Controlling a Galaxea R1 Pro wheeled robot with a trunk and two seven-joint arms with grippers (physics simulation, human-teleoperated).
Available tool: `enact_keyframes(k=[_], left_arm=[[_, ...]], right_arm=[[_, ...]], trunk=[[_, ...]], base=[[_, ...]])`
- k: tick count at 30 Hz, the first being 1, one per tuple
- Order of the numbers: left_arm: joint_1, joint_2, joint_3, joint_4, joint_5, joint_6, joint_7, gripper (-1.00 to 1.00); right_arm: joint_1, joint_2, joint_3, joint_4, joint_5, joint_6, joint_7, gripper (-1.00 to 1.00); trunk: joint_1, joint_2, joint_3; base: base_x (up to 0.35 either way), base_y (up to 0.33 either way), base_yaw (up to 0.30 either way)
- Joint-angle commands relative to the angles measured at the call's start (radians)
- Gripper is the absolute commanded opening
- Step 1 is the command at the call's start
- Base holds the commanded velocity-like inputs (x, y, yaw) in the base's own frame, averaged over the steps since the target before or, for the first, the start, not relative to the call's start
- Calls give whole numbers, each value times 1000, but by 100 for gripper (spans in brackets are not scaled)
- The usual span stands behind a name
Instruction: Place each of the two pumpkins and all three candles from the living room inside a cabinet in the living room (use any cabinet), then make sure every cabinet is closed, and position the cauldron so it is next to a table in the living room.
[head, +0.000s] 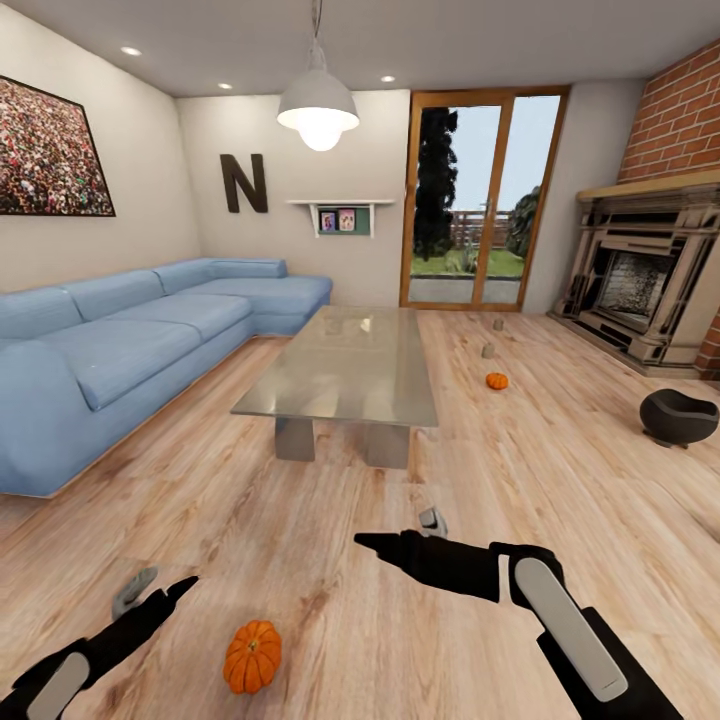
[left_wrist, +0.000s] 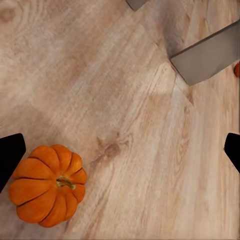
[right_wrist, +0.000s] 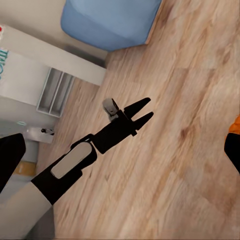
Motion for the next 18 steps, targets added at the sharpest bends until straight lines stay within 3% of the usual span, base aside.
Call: enact_keyframes(k=[1, 10, 11, 14, 18], left_arm=[[0, 6, 3, 6, 14, 15, -8, 100], [-6, 57, 15, 56, 64, 65, -59, 100], [-6, 65, 14, 125, 202, 221, -266, 100], [-6, 61, 8, 127, 199, 234, -318, 100], [-5, 57, 6, 158, 198, 233, -332, 100]], right_arm=[[-1, -1, 0, 0, 2, 2, 14, 100], [-1, -4, -27, -10, -33, 12, 64, 100], [-1, -4, -45, -11, -33, 12, 165, 100], [-1, -5, -48, -12, -33, 14, 195, 100], [-1, -5, -48, -12, -33, 15, 223, 100]], trunk=[[0, 0, -1], [0, 0, -1], [0, 0, -1], [0, 0, -1], [0, 0, -1]], base=[[0, 22, 0], [0, 5, 0], [0, 0, 0], [0, 0, 0], [0, 0, 0]])
